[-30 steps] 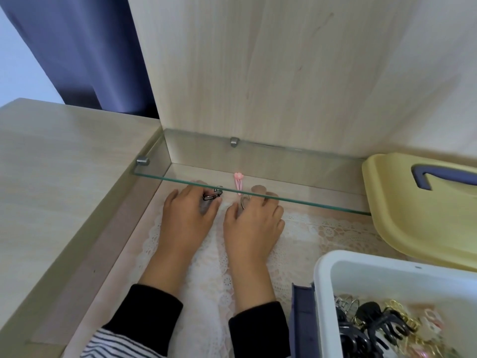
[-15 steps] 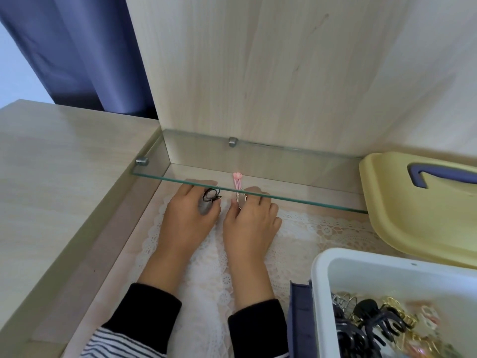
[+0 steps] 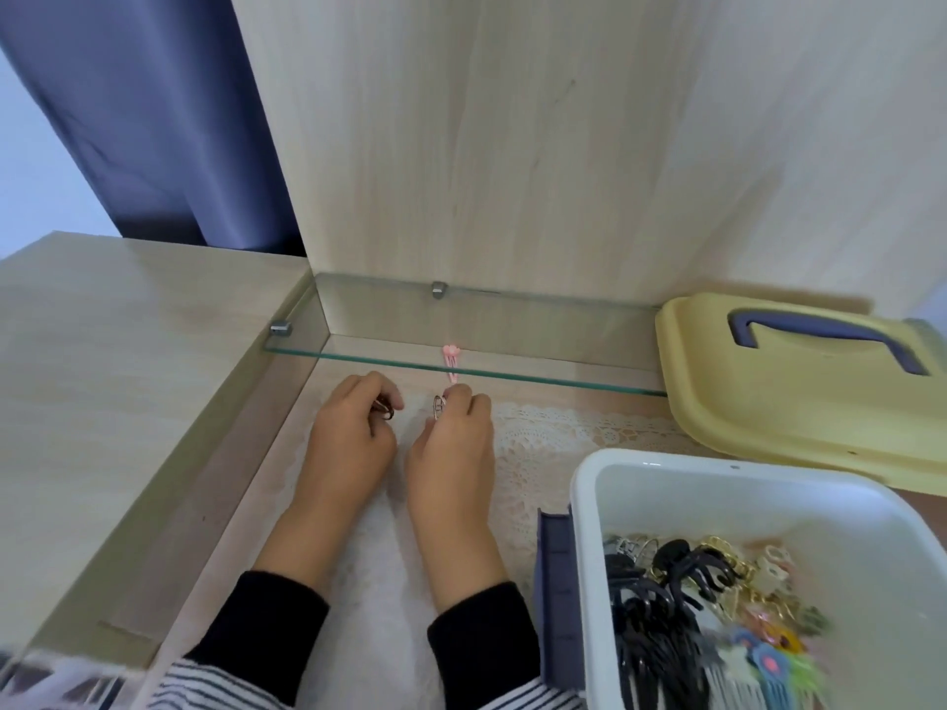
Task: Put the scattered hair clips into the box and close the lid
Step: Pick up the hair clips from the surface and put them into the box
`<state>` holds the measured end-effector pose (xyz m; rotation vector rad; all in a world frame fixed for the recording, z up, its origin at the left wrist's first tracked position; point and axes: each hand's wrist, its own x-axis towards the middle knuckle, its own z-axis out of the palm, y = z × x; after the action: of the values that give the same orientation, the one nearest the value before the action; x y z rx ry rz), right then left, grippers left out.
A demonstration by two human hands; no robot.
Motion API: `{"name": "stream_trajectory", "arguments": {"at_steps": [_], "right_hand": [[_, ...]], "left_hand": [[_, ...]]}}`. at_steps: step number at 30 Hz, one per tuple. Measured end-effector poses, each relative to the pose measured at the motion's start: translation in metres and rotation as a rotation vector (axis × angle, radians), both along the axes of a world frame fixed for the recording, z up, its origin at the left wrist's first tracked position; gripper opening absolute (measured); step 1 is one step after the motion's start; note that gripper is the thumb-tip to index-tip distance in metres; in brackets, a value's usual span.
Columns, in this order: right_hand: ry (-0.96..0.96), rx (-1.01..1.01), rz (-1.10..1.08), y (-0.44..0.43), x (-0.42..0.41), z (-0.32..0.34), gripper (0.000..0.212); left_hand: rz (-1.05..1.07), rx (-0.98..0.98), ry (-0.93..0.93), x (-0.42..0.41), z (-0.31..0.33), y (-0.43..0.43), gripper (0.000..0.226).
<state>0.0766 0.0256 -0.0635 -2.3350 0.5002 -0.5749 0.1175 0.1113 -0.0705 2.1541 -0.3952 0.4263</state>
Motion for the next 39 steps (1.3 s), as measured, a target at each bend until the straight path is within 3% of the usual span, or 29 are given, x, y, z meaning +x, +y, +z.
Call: {"name": "stream_trajectory", "arguments": {"at_steps": [6, 11, 17, 22, 26, 31, 34, 39], "right_hand": [[0.144, 0.039, 0.065, 0.016, -0.033, 0.019, 0.038], [0.035, 0.057, 0.198, 0.028, -0.060, 0.044, 0.038], [-0.151, 0.034, 0.350, 0.006, -0.101, 0.091, 0.029], [-0.161, 0.008, 0.468, -0.049, -0.130, 0.136, 0.035], [0.013, 0.081, 0.492, -0.115, -0.144, 0.154, 0.031], [0.169, 0.210, 0.424, -0.178, -0.149, 0.143, 0.013], [0.308, 0.145, 0.430, -0.196, -0.152, 0.133, 0.014], [0.417, 0.002, 0.440, -0.194, -0.150, 0.108, 0.014]], "left_hand": [[0.113, -0.110, 0.153, -0.044, 0.008, 0.012, 0.031], [0.124, -0.259, 0.220, -0.073, 0.032, 0.016, 0.029], [0.106, -0.438, 0.130, -0.101, 0.082, -0.002, 0.028], [-0.098, -0.535, 0.110, -0.114, 0.115, -0.034, 0.038], [-0.316, -0.474, 0.225, -0.127, 0.131, -0.064, 0.037], [-0.366, -0.433, 0.544, -0.132, 0.133, -0.094, 0.038], [-0.427, -0.120, 0.546, -0.135, 0.131, -0.103, 0.025], [-0.511, 0.333, 0.471, -0.141, 0.124, -0.121, 0.032]]}}
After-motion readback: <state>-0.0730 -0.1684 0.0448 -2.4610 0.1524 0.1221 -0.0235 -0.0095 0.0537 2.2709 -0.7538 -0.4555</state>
